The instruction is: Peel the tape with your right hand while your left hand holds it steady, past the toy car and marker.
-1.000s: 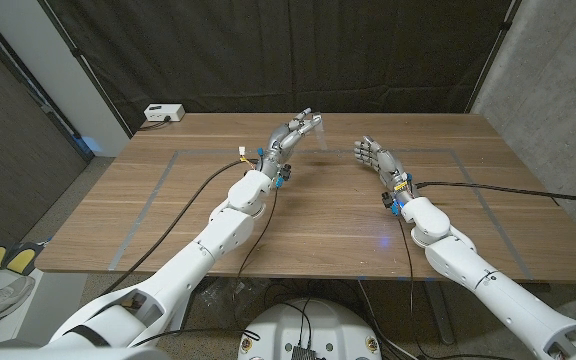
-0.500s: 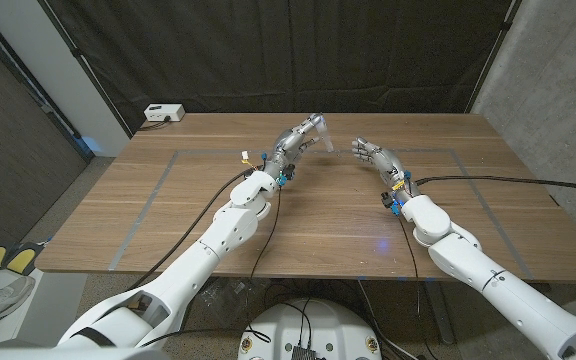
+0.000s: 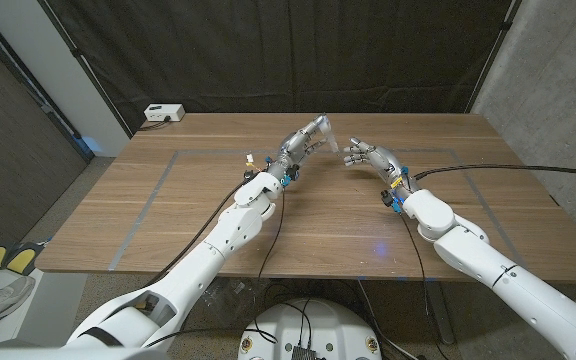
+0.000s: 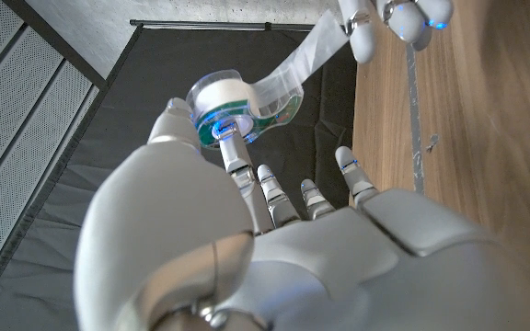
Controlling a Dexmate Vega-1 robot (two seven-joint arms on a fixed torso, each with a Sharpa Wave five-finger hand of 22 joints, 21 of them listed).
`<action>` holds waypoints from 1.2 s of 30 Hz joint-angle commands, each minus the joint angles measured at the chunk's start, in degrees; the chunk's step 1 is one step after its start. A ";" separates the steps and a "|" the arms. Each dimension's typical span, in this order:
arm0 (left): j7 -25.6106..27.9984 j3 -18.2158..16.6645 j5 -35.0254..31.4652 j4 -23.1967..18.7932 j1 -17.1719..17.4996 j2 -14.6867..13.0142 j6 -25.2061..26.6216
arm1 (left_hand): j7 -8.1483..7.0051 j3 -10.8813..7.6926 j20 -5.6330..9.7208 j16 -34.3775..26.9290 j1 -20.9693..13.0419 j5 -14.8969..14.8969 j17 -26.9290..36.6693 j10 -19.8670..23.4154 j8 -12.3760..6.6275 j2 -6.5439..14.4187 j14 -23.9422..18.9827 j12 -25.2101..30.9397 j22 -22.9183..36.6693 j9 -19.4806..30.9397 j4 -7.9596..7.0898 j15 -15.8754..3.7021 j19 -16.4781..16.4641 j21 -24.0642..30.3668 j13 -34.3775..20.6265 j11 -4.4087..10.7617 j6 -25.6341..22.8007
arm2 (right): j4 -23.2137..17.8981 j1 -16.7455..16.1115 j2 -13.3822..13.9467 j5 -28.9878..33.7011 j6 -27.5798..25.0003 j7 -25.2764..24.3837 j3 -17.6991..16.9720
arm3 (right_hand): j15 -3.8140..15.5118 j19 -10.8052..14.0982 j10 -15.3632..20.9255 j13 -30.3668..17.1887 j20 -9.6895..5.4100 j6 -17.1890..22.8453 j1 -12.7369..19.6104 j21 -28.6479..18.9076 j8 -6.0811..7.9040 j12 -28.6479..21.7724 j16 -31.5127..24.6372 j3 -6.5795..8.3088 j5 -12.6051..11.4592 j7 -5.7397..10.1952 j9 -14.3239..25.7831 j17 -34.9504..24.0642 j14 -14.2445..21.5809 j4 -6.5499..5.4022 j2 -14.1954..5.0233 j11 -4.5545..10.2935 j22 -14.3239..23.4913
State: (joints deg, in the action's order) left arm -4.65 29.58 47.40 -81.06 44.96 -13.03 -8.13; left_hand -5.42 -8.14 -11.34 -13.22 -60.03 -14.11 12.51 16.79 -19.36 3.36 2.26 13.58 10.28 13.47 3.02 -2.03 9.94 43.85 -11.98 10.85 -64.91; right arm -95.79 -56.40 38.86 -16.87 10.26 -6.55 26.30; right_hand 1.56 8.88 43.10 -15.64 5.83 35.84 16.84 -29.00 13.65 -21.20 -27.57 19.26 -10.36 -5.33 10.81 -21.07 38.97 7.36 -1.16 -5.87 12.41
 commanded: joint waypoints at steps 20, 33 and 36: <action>2.08 0.11 0.47 4.49 -1.22 4.02 -0.61 | -3.34 0.35 0.99 -0.54 -3.39 0.41 -0.11 1.74 0.33 2.31 -0.87 0.20 0.17 -1.14 0.66 -1.50 1.96 -0.24 -0.06 0.28 -2.65 | -0.44 3.64 2.40 -3.73 -1.80 8.98 1.51 | 0.75 3.66 -3.48 -2.32 -0.70 -1.01 1.79 -2.15 -1.94 0.76 -6.18 -1.25 0.05 -0.28 0.09 -5.96 -1.59 0.03 -1.65 -1.44 1.23; 1.99 0.13 -0.29 2.98 -0.37 3.41 -1.65 | -3.44 0.55 1.17 -0.54 -3.43 0.54 -0.13 1.99 0.55 2.29 -1.00 0.11 0.20 -1.54 0.67 -1.61 1.73 -0.50 -0.05 0.32 -2.82 | -3.62 4.73 2.99 -1.25 -10.02 5.32 2.57 | 3.15 8.24 -3.85 -3.24 -0.74 -5.01 5.63 -4.87 -3.09 1.35 -11.98 -1.40 -0.10 0.06 0.18 -9.12 1.16 1.76 -1.58 -0.42 2.08; 2.21 0.29 -0.63 3.14 -0.31 3.31 -1.65 | -3.49 0.60 1.21 -0.54 -3.43 0.58 -0.13 2.04 0.55 2.31 -1.02 0.08 0.21 -1.59 0.66 -1.64 1.71 -0.59 -0.05 0.48 -2.94 | -2.01 5.65 2.71 -2.47 -8.13 7.96 2.94 | 3.17 8.50 -1.84 -3.56 -0.71 -2.83 5.63 -5.27 -2.19 0.59 -13.55 -2.06 -0.04 -0.18 0.19 -10.04 1.75 1.44 -1.16 -0.35 2.31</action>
State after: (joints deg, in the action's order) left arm -2.69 29.63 47.50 -77.53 44.19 -9.45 -9.43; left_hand -5.72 -7.74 -10.21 -13.22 -61.33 -13.64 12.24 18.42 -18.92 3.58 1.65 13.53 10.27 11.74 3.41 -2.05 10.05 43.41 -11.99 11.25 -64.58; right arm -97.90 -52.51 41.37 -18.71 4.63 -0.44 28.27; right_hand 3.67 16.67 39.44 -18.78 5.24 31.15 21.88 -33.75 10.60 -19.87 -39.75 17.69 -10.36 -5.34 10.80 -30.24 39.87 9.09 -2.59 -6.28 14.39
